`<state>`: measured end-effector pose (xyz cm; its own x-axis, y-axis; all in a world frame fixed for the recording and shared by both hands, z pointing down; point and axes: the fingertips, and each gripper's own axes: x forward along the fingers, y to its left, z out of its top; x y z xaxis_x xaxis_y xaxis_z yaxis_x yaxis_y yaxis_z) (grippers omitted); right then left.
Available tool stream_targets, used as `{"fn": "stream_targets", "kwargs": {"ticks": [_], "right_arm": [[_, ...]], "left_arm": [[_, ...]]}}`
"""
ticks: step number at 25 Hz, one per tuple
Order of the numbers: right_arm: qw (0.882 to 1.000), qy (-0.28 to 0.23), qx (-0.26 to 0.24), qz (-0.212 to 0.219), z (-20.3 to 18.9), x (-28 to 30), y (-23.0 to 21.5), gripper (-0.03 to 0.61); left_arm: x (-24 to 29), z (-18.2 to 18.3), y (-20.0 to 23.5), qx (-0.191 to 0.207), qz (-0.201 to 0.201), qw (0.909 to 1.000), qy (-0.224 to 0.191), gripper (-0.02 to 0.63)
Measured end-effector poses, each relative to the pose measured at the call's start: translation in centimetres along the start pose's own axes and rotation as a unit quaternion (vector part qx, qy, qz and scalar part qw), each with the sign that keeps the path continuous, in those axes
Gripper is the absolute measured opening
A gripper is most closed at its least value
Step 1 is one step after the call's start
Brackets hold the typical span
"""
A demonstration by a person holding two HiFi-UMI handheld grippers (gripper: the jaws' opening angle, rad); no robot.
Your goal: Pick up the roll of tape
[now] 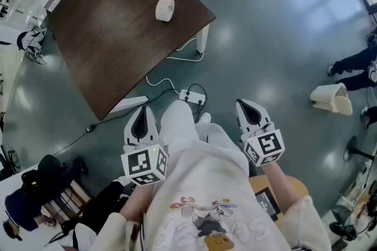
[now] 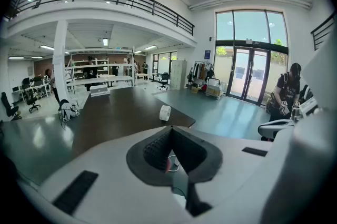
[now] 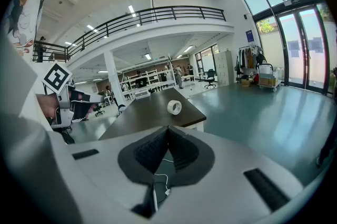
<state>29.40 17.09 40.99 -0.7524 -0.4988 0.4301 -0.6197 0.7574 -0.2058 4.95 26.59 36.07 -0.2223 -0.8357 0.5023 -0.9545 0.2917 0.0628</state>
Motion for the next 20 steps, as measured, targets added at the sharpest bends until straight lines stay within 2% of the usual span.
{"fn": "stream_targets", "kwargs": {"ticks": [4, 9, 17, 20], "right_arm": [[1.0, 0.014, 0.013, -0.008, -1.2, 0.0, -0.9, 0.006], [1.0, 0.019, 0.006, -0.007, -1.6, 1.0, -0.4, 0.006], [1.0, -0.007, 0.024, -0.008, 0.4, 3.0, 1.4, 0.008], [1.0, -0.01, 0.019, -0.001, 0.9, 3.2, 2.3, 0.008]], "left_arm": [[1.1, 0.5, -0.5, -0.002, -0.004, 1.0, -0.004, 0.006], [2.0, -0.3, 0.0, -0.003, -0.011, 0.9999, 0.002, 0.006], [2.7, 0.9, 0.8, 0.019, -0.033, 0.9993, -0.006, 0.006], [2.0, 1.4, 1.4, 0.022, -0.03, 0.9992, -0.011, 0.006]]}}
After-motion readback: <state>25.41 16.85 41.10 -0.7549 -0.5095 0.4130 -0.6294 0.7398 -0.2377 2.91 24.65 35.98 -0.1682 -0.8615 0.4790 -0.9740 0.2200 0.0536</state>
